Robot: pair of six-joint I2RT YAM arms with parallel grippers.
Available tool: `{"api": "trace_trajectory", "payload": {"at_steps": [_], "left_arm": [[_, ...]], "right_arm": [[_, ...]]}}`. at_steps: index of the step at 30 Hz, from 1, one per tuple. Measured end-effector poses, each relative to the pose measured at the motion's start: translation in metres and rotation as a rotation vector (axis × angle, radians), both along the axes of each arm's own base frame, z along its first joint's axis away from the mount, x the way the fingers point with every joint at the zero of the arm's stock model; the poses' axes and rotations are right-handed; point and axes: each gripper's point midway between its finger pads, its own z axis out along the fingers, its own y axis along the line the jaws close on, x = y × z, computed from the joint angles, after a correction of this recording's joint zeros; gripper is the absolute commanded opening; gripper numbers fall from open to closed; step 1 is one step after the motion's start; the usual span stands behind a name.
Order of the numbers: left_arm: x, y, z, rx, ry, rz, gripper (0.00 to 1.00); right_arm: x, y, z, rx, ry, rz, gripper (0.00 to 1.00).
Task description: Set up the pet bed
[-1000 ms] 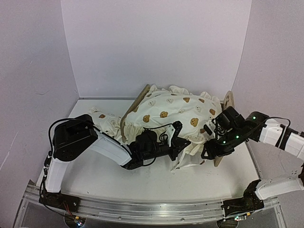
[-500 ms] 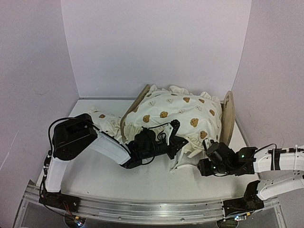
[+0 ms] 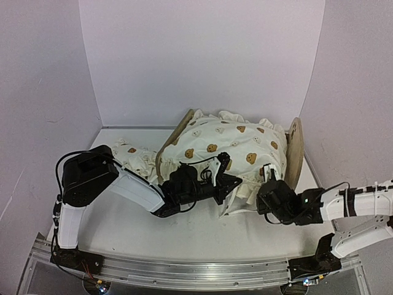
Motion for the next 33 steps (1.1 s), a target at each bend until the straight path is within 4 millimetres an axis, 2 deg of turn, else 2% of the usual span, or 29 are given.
{"api": "trace_trajectory", "payload": {"at_steps": [2, 5, 7, 9, 11, 15, 21, 26, 33], "left_arm": [[0.0, 0.002, 0.004, -0.005, -0.004, 0.002, 0.0], [0.001, 0.004, 0.008, -0.011, -0.01, 0.006, 0.0], [0.002, 0.005, 0.01, -0.013, -0.012, 0.008, 0.0], [0.003, 0.006, 0.015, -0.024, -0.018, 0.01, 0.0], [0.003, 0.006, 0.016, -0.028, -0.019, 0.011, 0.0], [0.004, 0.006, 0.016, -0.028, -0.013, 0.016, 0.0], [0.011, 0.009, 0.02, -0.05, 0.0, 0.03, 0.0], [0.014, 0.011, 0.026, -0.074, -0.001, 0.039, 0.0], [0.02, 0.013, 0.023, -0.074, 0.019, 0.048, 0.0]], "right_arm": [[0.006, 0.019, 0.034, -0.002, 0.023, 0.039, 0.0], [0.017, 0.045, 0.111, 0.034, 0.009, 0.086, 0.02], [0.02, 0.051, 0.158, 0.037, -0.002, 0.122, 0.05], [0.022, 0.045, 0.178, -0.031, 0.01, 0.142, 0.03], [0.028, 0.036, 0.183, -0.158, 0.028, 0.135, 0.04], [0.046, 0.018, 0.173, -0.422, 0.069, 0.104, 0.03], [0.073, -0.006, 0.183, -0.598, 0.067, 0.102, 0.0], [0.084, 0.003, 0.196, -0.682, 0.047, 0.173, 0.0], [0.079, 0.007, 0.199, -0.838, 0.085, 0.355, 0.0]]}}
